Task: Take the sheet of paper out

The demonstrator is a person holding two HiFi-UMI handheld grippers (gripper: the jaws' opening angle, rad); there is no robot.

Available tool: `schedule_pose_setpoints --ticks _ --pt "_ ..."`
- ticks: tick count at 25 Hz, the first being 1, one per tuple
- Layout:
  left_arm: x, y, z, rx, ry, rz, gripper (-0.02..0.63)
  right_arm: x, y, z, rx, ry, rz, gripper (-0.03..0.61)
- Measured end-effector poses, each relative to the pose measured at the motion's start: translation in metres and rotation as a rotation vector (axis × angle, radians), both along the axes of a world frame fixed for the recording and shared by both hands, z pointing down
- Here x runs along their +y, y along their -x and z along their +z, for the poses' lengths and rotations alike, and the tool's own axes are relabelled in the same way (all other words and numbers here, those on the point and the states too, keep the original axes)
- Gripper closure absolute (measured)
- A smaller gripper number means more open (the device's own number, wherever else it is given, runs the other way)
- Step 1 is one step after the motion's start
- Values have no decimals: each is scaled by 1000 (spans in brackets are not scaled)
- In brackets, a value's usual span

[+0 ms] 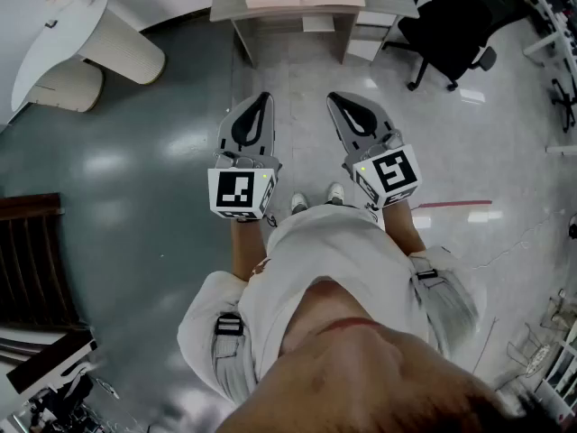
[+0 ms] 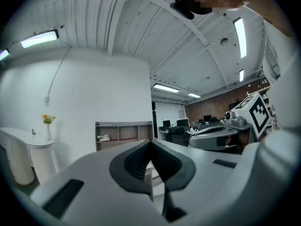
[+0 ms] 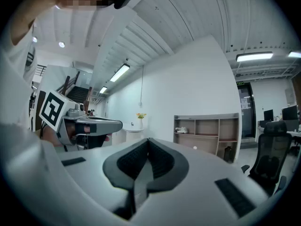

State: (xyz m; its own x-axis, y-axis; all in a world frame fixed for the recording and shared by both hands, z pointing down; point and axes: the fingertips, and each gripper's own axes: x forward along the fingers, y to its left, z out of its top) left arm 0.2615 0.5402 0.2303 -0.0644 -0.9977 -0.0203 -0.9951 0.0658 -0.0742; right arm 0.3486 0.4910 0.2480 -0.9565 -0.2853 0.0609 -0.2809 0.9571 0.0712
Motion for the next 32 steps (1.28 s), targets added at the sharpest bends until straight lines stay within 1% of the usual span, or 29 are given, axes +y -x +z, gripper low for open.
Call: schedule_pose_setpoints --ticks 3,8,12,16,22,29,32 --pt "8 9 2 -1 -5 17 594 9 9 1 -6 6 22 558" --pt "25 18 9 11 5 54 594 24 16 6 -29 41 65 557" --pt "38 27 16 20 14 77 594 36 25 7 -30 37 97 557" --pt "49 35 17 31 4 85 594 46 30 7 -36 30 124 557" --pt "55 50 22 48 1 77 594 53 48 12 -11 32 108 557" --pt "42 65 25 48 14 46 594 38 62 13 -15 44 85 557" --pt "28 73 25 37 25 44 594 24 72 14 -24 53 79 557"
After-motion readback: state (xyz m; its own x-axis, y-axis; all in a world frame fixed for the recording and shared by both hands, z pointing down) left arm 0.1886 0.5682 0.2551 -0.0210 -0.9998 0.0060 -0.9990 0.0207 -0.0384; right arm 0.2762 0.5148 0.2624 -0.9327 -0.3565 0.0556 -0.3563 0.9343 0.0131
